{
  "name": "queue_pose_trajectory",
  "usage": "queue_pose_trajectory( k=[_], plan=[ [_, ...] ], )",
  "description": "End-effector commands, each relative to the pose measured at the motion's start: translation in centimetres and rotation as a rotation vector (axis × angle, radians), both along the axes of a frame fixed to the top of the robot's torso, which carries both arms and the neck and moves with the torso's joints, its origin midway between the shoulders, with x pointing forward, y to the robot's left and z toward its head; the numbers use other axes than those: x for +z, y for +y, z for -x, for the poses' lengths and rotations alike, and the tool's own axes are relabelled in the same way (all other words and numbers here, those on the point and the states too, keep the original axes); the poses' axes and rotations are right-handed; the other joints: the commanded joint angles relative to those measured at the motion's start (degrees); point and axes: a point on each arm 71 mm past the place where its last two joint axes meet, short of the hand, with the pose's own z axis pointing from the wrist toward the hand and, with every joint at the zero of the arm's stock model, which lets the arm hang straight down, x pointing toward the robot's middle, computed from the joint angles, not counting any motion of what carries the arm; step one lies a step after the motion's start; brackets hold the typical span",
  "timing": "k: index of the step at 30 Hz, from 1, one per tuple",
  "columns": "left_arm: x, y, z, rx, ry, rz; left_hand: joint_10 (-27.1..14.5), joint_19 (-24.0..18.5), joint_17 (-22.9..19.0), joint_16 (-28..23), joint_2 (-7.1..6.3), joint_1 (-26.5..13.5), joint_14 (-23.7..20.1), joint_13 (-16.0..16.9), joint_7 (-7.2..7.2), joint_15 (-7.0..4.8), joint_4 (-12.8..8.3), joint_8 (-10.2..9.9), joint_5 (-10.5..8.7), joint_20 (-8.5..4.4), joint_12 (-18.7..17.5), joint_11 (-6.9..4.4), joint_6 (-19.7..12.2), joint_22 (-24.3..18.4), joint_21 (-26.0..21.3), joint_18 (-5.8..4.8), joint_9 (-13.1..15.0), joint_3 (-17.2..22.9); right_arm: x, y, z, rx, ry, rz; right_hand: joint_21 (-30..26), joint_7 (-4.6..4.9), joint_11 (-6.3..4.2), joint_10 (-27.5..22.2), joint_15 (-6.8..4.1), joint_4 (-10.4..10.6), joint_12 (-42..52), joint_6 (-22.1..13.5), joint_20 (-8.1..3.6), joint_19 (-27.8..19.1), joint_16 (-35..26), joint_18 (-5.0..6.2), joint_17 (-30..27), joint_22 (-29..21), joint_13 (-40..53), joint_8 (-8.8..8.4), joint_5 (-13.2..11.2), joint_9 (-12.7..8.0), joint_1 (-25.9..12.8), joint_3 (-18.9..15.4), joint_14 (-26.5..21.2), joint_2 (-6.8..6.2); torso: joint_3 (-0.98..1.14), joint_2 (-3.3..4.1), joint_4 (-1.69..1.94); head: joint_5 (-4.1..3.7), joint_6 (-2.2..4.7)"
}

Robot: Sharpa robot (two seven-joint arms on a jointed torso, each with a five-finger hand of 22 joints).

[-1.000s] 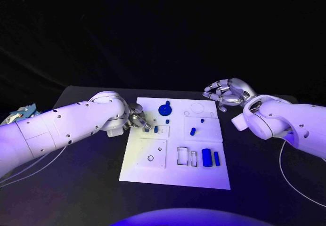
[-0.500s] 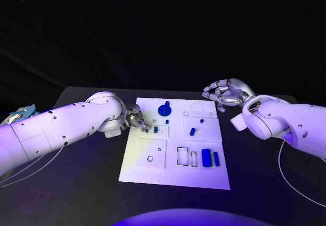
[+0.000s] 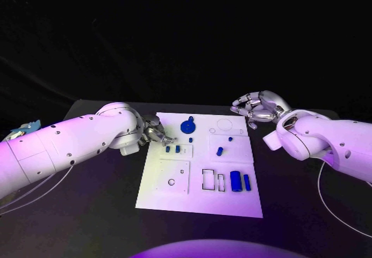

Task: Assemble the parts on the task board

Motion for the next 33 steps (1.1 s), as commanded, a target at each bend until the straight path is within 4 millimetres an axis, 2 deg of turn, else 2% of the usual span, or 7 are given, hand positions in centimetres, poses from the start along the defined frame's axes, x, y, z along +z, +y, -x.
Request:
queue_pose_trajectory(
  k=[1,4,7,11,14,21,33],
  plan=[
    [0.4,-0.3,-0.2,0.031,-0.021,0.095,-0.5,-0.5,8.6,-0.2,0.2,0.3,4.6,-0.4,0.41,-0.21,0.0,-0.4,-1.17,0.13,-0.4,0.09,-0.1,-0.3,-0.2,-0.3,-0.1,-0.8,0.0,0.1,0.0,0.01,-0.004,0.001,-0.3,0.68,0.02,-0.4,-0.09,0.4,-0.3,-0.6,-0.13,-0.5,-0.3,0.95,0.0,-0.1,0.0,0.24,0.4,-0.1,-0.4,0.0,0.3,0.15,0.02,0.03,-0.03,-0.05,0.05],
    [0.8,-0.3,-0.4,0.041,-0.054,0.136,-1.5,-1.3,7.3,-0.7,0.34,0.5,4.3,-2.1,0.6,-0.09,-0.1,-0.8,-1.58,0.22,-1.5,0.26,-0.7,-1.5,-0.8,-0.04,-0.4,-1.1,0.0,0.1,0.0,0.009,-0.004,0.001,-0.3,0.68,0.02,-0.4,-0.09,0.4,-0.3,-0.6,-0.13,-0.5,-0.3,0.95,0.0,-0.1,0.0,0.24,0.4,-0.1,-0.4,0.0,0.3,0.15,0.02,0.04,-0.03,-0.18,0.12],
    [1.4,-0.6,-0.6,0.036,-0.124,0.214,-11.6,-8.4,-0.4,-4.1,1.06,5.1,1.9,-16.5,2.66,1.35,-0.5,-3.0,-1.05,1.07,-12.2,2.06,-5.1,-11.4,-5.8,2.01,-1.3,-0.7,0.0,0.1,0.0,0.008,-0.004,0.001,-0.3,0.68,0.02,-0.4,-0.09,0.4,-0.3,-0.6,-0.13,-0.5,-0.3,0.95,0.0,-0.1,0.0,0.24,0.4,-0.1,-0.4,0.0,0.3,0.15,0.02,0.05,0.0,-0.29,0.15],
    [2.3,-1.4,-0.8,-0.032,-0.22,0.353,-21.2,-25.3,-23.6,-16.8,1.81,15.6,-10.3,-19.5,6.35,4.54,-3.4,-6.4,-0.92,3.94,-16.9,5.63,-10.2,-32.6,-19.8,5.9,-3.8,3.0,0.0,0.1,0.0,0.009,-0.005,0.001,-0.4,0.68,0.02,-0.5,-0.09,0.5,-0.3,-0.6,-0.13,-0.5,-0.3,0.96,-0.1,-0.1,-0.1,0.27,0.4,-0.1,-0.4,0.0,0.3,0.2,0.05,0.02,0.02,-0.4,0.28],
    [3.0,-2.3,-0.8,-0.122,-0.293,0.447,-26.0,-27.4,-36.3,-25.6,1.52,20.4,-19.2,-23.1,7.19,5.51,-7.0,-8.5,-1.24,5.03,-21.7,6.55,-10.3,-34.2,-23.0,6.01,-5.8,6.3,0.0,0.1,0.0,0.01,-0.006,0.001,-0.5,0.69,0.02,-0.5,-0.09,0.5,-0.3,-0.6,-0.13,-0.5,-0.3,0.98,-0.1,-0.2,-0.1,0.28,0.4,-0.1,-0.4,0.0,0.3,0.21,0.03,0.02,0.07,-0.57,0.44],
    [3.0,-4.2,-0.1,-0.341,-0.39,0.446,-27.1,-28.9,-40.6,-30.1,-0.16,22.0,-21.4,-34.4,8.1,6.86,-11.4,-15.5,-3.78,6.24,-34.9,8.26,-10.2,-35.0,-24.9,6.15,-11.0,6.8,-0.1,0.1,0.0,0.011,-0.007,0.0,-0.6,0.69,0.02,-0.6,-0.09,0.5,-0.4,-0.6,-0.13,-0.6,-0.3,1.0,-0.2,-0.3,-0.2,0.3,0.4,-0.1,-0.4,0.0,0.3,0.21,-0.07,0.0,0.06,-0.63,0.53],
    [1.1,-6.2,-0.2,-0.533,-0.45,0.202,-27.7,-27.4,-41.3,-27.8,-2.07,20.5,-18.8,-39.3,7.48,7.37,-13.1,-20.8,-4.77,6.76,-40.2,9.0,-9.9,-34.8,-24.3,6.14,-13.9,5.2,-0.1,0.1,0.0,0.01,-0.01,-0.001,-0.6,0.68,0.02,-0.7,-0.09,0.5,-0.4,-0.6,-0.12,-0.6,-0.3,0.99,-0.2,-0.3,-0.2,0.33,0.4,-0.1,-0.4,0.0,0.3,0.22,-0.01,0.08,-0.11,-0.53,0.69]
  ],
)
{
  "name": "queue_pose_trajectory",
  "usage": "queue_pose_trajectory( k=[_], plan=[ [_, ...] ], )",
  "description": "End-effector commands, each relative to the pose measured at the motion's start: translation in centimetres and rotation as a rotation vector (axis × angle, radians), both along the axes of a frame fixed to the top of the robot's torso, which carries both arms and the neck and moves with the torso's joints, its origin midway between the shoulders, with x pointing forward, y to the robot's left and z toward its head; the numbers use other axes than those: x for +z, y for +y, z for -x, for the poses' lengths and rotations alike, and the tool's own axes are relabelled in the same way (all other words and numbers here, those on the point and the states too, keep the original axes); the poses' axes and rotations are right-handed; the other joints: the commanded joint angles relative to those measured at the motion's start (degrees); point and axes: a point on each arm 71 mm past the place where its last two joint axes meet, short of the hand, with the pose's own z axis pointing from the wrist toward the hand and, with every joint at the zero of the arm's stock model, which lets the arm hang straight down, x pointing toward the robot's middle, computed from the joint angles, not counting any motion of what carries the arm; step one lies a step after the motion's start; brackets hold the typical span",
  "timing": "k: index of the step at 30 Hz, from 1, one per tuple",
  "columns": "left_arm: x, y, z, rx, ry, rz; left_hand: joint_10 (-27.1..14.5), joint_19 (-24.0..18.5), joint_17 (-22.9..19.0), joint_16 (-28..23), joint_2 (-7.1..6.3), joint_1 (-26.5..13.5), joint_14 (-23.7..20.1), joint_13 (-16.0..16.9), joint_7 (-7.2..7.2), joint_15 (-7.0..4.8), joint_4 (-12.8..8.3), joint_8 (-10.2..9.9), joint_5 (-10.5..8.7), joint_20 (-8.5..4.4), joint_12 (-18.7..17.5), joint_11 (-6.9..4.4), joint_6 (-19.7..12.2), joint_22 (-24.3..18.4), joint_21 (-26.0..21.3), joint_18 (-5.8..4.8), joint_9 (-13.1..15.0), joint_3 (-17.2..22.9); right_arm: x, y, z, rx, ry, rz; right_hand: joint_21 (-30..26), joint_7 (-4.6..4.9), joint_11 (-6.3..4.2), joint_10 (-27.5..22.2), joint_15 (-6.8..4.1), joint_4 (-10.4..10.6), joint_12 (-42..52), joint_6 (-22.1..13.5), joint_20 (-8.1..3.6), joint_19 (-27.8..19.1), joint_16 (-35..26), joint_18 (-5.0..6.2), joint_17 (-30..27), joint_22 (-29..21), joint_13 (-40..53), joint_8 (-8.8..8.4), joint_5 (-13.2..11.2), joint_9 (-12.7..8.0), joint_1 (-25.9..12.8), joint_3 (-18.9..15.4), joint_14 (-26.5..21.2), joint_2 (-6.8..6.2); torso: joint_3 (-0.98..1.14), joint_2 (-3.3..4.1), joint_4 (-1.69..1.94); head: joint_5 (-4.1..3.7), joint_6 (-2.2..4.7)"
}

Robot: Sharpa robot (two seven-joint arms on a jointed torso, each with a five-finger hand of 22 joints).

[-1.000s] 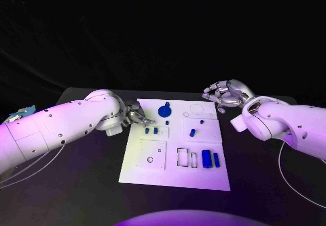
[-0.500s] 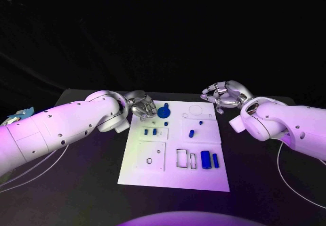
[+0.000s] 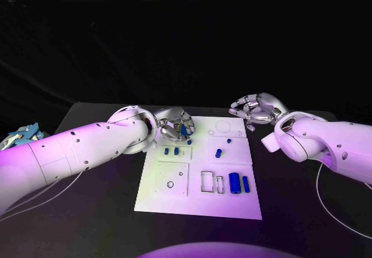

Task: Assemble the parts on the task board

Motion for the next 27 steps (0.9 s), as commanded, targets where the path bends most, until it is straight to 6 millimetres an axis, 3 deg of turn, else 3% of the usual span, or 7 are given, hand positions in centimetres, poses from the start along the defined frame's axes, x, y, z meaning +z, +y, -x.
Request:
queue_pose_trajectory(
  k=[1,19,26,27],
  plan=[
    [-0.3,-0.5,0.0,-0.08,-0.086,-0.111,-0.4,0.9,0.1,1.3,-0.68,-0.1,1.0,-0.5,-0.07,0.02,-0.2,-0.6,-0.22,-0.01,-0.4,-0.12,0.1,0.2,0.5,0.76,-0.2,-0.5,0.0,0.1,0.0,0.01,-0.01,-0.001,-0.3,0.7,-0.02,-0.3,-0.09,0.4,-0.1,-0.2,0.09,-0.4,-0.3,1.0,-0.1,0.0,-0.1,0.33,0.2,-0.1,-0.4,0.1,0.3,0.22,0.05,0.06,-0.1,0.07,0.04],
    [-2.0,-1.6,-1.4,-0.04,-0.121,-0.217,0.0,1.3,3.0,8.3,-0.77,-0.7,2.2,-1.8,-0.15,0.37,-0.6,-1.4,-0.41,0.37,-0.4,0.0,2.7,1.5,2.3,0.72,-0.7,-1.9,-0.1,0.4,0.0,0.014,-0.011,-0.002,-0.4,0.69,-0.02,-0.3,-0.09,0.4,-0.1,-0.2,0.09,-0.4,-0.3,1.02,-0.1,-0.1,-0.1,0.36,0.3,-0.1,-0.3,0.1,0.3,0.22,0.1,0.08,-0.1,-0.1,-0.02],
    [-2.6,-2.0,-1.2,-0.046,-0.113,-0.245,2.1,1.6,6.3,12.5,-0.15,-0.3,3.9,-1.9,-0.74,0.06,-1.0,-1.2,-0.53,0.22,1.1,-0.45,5.6,3.1,4.2,0.72,-0.7,-1.1,-0.1,0.5,0.0,0.016,-0.01,-0.003,-0.4,0.69,-0.02,-0.3,-0.09,0.4,-0.1,-0.2,0.09,-0.4,-0.4,1.02,-0.1,-0.1,-0.1,0.42,0.4,-0.1,-0.3,0.1,0.2,0.27,0.08,0.08,-0.03,-0.12,-0.16],
    [-2.7,-2.1,-1.2,-0.047,-0.112,-0.25,3.0,2.6,8.2,14.0,0.01,-0.2,5.0,-1.6,-0.91,-0.21,-1.1,-1.0,-0.57,0.06,1.9,-0.75,6.4,4.7,5.4,0.47,-0.6,-0.9,-0.1,0.5,0.0,0.016,-0.009,-0.003,-0.4,0.69,-0.02,-0.3,-0.09,0.4,-0.1,-0.2,0.09,-0.4,-0.4,1.02,-0.1,-0.1,-0.1,0.42,0.4,-0.1,-0.3,0.1,0.2,0.27,0.09,0.04,-0.02,-0.1,-0.23]
  ],
)
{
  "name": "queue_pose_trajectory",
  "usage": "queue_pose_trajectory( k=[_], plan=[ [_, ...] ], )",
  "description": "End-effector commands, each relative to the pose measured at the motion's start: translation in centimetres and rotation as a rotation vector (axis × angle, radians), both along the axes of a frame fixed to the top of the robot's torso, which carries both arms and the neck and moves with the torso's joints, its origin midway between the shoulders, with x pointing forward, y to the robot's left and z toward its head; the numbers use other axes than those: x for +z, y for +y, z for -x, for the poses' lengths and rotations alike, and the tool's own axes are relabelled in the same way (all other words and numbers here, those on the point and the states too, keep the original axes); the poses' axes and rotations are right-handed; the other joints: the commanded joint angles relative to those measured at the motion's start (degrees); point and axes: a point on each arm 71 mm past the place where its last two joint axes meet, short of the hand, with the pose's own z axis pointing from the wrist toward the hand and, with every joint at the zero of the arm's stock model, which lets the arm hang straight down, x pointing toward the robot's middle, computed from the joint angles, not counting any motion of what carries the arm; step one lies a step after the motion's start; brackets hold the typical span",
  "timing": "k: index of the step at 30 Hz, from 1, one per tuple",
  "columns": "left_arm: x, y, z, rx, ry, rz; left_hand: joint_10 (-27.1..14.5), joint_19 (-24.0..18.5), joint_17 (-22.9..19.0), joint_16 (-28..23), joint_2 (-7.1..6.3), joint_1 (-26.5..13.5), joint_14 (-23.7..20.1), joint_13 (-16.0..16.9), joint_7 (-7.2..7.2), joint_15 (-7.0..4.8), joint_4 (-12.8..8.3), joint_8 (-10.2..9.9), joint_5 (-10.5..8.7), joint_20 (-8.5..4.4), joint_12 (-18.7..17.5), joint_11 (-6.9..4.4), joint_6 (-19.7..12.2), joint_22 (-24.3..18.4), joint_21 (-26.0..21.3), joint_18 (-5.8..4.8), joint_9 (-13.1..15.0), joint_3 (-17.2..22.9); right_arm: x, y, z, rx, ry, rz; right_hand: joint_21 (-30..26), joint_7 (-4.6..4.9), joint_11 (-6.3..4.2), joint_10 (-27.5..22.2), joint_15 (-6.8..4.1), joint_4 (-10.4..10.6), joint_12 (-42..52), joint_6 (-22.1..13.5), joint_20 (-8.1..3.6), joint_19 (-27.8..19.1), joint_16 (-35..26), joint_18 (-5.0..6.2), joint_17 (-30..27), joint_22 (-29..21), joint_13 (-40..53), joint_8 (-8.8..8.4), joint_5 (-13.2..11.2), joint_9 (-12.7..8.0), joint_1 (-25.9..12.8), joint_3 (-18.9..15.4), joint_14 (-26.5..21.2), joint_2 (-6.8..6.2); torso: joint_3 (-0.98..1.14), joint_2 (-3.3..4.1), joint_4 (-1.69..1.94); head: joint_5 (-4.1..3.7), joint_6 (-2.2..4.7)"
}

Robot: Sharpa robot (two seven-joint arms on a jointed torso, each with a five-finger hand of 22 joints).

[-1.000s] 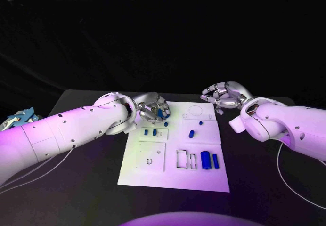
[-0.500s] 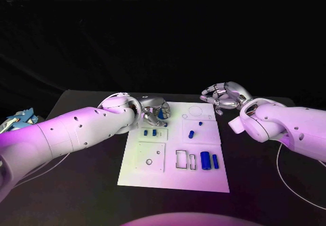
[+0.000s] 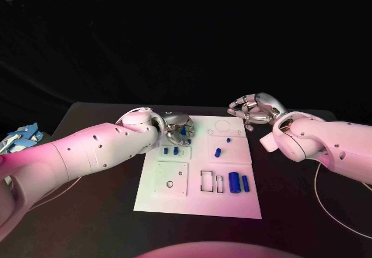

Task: Assemble the parts on the task board

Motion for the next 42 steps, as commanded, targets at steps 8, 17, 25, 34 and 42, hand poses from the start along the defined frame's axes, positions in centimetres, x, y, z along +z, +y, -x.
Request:
queue_pose_trajectory(
  k=[8,17,25,34,42],
  plan=[
    [-1.0,-0.4,0.3,-0.006,0.006,-0.07,2.6,3.0,5.1,4.5,0.9,0.5,3.4,1.1,-0.22,-0.8,-0.8,-0.1,-0.35,-0.71,3.1,-1.01,2.2,4.8,3.7,0.02,-0.1,1.0,-0.1,0.2,0.0,0.01,-0.006,-0.001,-0.3,0.68,-0.04,-0.3,-0.1,0.5,-0.1,-0.2,0.09,-0.5,-0.4,1.02,-0.1,-0.1,-0.1,0.28,0.5,-0.1,-0.2,0.1,0.2,0.43,-0.01,-0.05,0.1,-0.07,-0.21],
    [-1.2,-0.6,0.4,0.002,0.005,-0.073,3.4,5.6,9.3,7.0,1.81,1.0,5.8,1.9,-0.2,-1.38,-1.6,-0.6,-0.45,-1.21,5.1,-1.68,2.9,8.6,6.5,-0.62,-0.2,1.9,-0.1,0.2,0.0,0.011,-0.004,-0.001,-0.4,0.67,-0.05,-0.3,-0.1,0.5,-0.1,-0.2,0.09,-0.5,-0.4,1.04,-0.1,-0.1,-0.1,0.33,0.6,-0.1,-0.2,0.1,0.2,0.54,-0.01,-0.06,0.08,-0.12,-0.24],
    [-1.5,-0.8,0.3,0.007,0.006,-0.071,3.3,6.5,10.0,7.7,2.47,1.2,6.4,2.1,-0.17,-1.5,-1.8,-0.7,-0.51,-1.39,5.6,-1.76,3.3,10.0,7.6,-0.86,-0.2,2.6,-0.1,0.3,0.0,0.012,-0.004,-0.001,-0.3,0.67,-0.05,-0.3,-0.1,0.6,-0.1,-0.1,0.09,-0.5,-0.4,1.03,-0.1,-0.1,-0.1,0.39,0.6,-0.1,-0.1,0.1,0.2,0.63,-0.01,-0.09,0.08,-0.18,-0.35],
    [-1.4,-0.7,0.2,0.027,-0.006,-0.045,5.3,10.0,12.9,9.2,3.96,1.6,9.5,1.4,-0.37,-2.16,-2.8,-1.2,-0.73,-2.1,4.7,-2.31,5.3,14.2,10.6,-1.6,-0.1,4.6,-0.1,0.3,0.0,0.012,-0.003,-0.001,-0.3,0.65,-0.06,-0.3,-0.1,0.7,-0.1,-0.1,0.09,-0.4,-0.4,1.02,-0.1,-0.1,-0.1,0.48,0.6,-0.1,-0.1,0.1,0.2,0.74,0.0,-0.08,0.13,-0.27,-0.34],
    [-1.1,-0.5,0.1,0.042,-0.03,-0.009,7.3,11.9,12.4,9.0,4.27,1.3,10.3,0.8,-0.65,-2.46,-3.3,-1.4,-0.82,-2.38,3.7,-2.63,7.1,16.4,12.0,-2.04,0.2,5.1,-0.1,0.3,0.0,0.013,-0.003,-0.001,-0.3,0.65,-0.06,-0.3,-0.1,0.7,-0.1,-0.1,0.09,-0.4,-0.4,1.02,-0.1,-0.1,-0.1,0.48,0.6,-0.1,-0.1,0.1,0.2,0.74,0.0,-0.13,0.12,-0.37,-0.29]
  ],
)
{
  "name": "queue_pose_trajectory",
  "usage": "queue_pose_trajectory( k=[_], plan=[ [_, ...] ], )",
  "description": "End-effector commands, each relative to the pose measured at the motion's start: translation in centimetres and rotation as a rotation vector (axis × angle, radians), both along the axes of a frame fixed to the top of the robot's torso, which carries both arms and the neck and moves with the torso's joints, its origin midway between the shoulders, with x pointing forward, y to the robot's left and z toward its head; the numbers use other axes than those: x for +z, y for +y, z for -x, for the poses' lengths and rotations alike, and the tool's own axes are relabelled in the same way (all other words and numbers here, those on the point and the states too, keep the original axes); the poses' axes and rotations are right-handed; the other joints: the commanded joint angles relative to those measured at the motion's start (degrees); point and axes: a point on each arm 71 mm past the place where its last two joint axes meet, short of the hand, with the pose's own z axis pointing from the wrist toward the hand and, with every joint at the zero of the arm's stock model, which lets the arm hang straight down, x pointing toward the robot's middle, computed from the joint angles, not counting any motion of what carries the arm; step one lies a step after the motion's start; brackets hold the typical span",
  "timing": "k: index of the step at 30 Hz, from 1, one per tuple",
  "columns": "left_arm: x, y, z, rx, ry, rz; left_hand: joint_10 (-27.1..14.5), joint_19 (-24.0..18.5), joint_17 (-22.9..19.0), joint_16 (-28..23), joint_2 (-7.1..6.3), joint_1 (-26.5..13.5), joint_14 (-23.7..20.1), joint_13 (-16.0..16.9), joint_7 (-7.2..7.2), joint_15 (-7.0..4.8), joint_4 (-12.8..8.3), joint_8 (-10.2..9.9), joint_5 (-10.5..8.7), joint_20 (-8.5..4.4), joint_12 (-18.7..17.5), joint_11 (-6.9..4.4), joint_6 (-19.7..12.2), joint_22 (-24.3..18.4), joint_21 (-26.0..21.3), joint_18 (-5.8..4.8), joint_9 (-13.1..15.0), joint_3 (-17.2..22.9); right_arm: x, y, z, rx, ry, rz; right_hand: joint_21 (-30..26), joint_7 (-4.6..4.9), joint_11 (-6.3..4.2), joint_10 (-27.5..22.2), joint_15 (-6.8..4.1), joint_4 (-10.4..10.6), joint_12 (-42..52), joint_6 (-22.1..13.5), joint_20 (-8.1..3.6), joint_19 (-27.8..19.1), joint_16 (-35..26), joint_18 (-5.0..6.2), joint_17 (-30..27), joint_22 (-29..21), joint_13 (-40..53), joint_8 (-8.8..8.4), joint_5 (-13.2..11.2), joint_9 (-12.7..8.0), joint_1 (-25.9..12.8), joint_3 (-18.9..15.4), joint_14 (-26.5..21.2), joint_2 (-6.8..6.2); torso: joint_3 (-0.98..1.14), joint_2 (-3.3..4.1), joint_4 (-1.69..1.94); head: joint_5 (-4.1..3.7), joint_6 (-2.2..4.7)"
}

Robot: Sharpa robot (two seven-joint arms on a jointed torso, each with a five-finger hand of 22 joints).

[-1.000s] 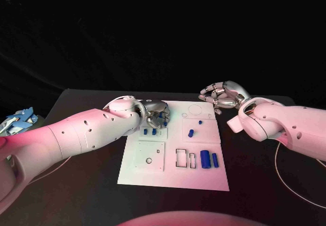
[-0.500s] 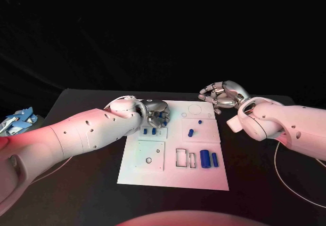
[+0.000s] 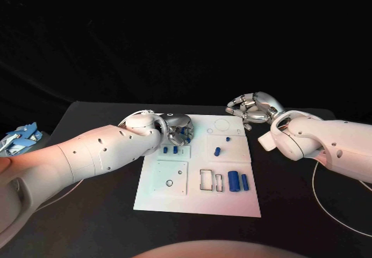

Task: Assemble the parts on the task board

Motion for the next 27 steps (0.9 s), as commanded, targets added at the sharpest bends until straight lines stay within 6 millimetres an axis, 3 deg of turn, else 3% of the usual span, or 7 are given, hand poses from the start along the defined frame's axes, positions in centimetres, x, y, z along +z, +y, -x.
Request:
queue_pose_trajectory(
  k=[1,12,20,27],
  plan=[
    [0.0,0.3,-0.1,0.021,-0.015,0.029,0.7,0.7,0.1,0.2,0.45,-0.1,0.6,-0.1,-0.03,-0.06,-0.2,-0.2,-0.29,-0.03,-0.3,-0.1,0.7,0.4,0.5,-1.1,0.2,0.2,0.0,0.1,0.0,0.009,-0.005,0.0,-0.3,0.65,-0.06,-0.3,-0.11,0.2,-0.1,-0.1,0.09,-0.4,-0.2,1.03,0.0,0.0,0.0,0.09,0.4,-0.1,0.2,0.0,0.2,0.44,0.03,-0.06,0.0,-0.05,0.11],
    [1.4,1.4,0.1,0.05,-0.03,0.116,0.9,0.8,0.3,0.2,0.1,-0.7,1.0,-0.4,0.09,0.02,-0.3,-0.6,-0.25,-0.06,-1.1,0.07,0.8,0.4,0.5,-1.11,0.2,0.2,0.0,-0.1,0.0,0.004,-0.004,0.002,-0.4,0.63,-0.08,-0.1,-0.12,0.3,0.0,0.0,0.09,-0.5,-0.1,1.05,0.1,-0.1,0.1,0.23,0.4,-0.1,0.2,0.0,0.3,0.57,0.04,-0.06,0.09,-0.19,0.31],
    [2.8,2.9,0.4,0.077,-0.02,0.168,1.4,0.9,0.0,0.2,-0.31,-1.9,1.2,-0.7,0.02,0.05,0.2,-1.0,-0.23,0.01,-2.0,0.05,1.2,0.4,0.5,-1.14,0.3,-0.4,0.0,-0.3,0.0,-0.005,-0.006,0.004,-0.5,0.63,-0.09,-0.2,-0.12,0.4,0.0,0.0,0.08,-0.5,-0.2,1.07,0.0,-0.1,0.0,0.26,0.4,-0.1,0.2,-0.1,0.2,0.58,-0.07,-0.07,0.23,-0.35,0.37],
    [2.9,4.5,0.6,0.106,0.029,0.152,1.5,0.9,-0.6,0.0,-0.39,-2.0,1.0,-0.8,-0.02,0.05,0.3,-1.0,-0.24,0.02,-2.2,0.03,1.3,0.3,0.4,-1.12,0.3,-0.6,0.0,-0.5,0.0,-0.01,-0.005,0.005,-0.5,0.63,-0.09,-0.2,-0.12,0.4,0.0,0.0,0.08,-0.5,-0.2,1.07,0.0,-0.1,0.0,0.26,0.4,-0.1,0.2,-0.1,0.2,0.58,-0.04,-0.08,0.18,-0.21,0.31]
  ],
)
